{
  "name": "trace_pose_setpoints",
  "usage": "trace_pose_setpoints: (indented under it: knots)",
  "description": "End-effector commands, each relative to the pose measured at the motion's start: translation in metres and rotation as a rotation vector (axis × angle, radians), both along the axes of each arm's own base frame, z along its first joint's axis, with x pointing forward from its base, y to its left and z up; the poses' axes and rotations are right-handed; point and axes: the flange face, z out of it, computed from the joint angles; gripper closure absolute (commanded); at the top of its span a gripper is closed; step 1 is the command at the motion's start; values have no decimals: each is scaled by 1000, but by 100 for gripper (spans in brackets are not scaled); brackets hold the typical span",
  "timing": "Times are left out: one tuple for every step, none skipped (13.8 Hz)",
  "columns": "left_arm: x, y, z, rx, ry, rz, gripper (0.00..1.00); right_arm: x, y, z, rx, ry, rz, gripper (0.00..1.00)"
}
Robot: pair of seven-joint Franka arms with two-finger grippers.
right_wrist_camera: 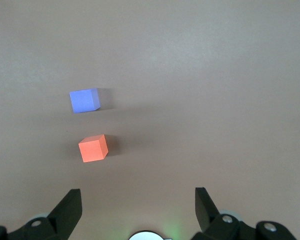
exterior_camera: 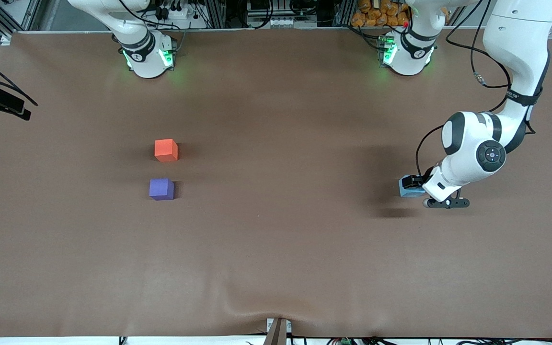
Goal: Place blue block between orange and purple blocks
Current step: 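Close the left gripper on the light-blue block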
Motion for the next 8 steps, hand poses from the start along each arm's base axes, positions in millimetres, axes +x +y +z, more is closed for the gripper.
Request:
trace_pose_setpoints:
  knots:
    - [-1, -3, -8, -6, 5, -11, 0, -3, 3, 2, -11, 6, 0, 0]
    - [-2, -4, -10, -7, 8, -13, 19, -1, 10, 2, -12, 1, 12, 0]
    - [-3, -4, -11, -7, 11, -13, 50, -1, 12, 2, -12, 1, 15, 0]
    - [-3, -7, -11, -7, 11, -17, 79, -1, 12, 1, -11, 7, 15, 0]
    - [-4, -9, -11, -7, 12, -23, 100, -1, 12, 1, -11, 7, 17, 0]
    - [-5, -20, -10, -10, 15, -40, 100, -1, 14, 4, -13, 0, 24, 0]
    - [-5, -34, -5, -18, 11, -58, 100, 1, 26, 7, -22, -9, 45, 0]
    - [-5, -51, 2, -25, 5, -84, 100, 2, 35, 9, -28, -15, 61, 0]
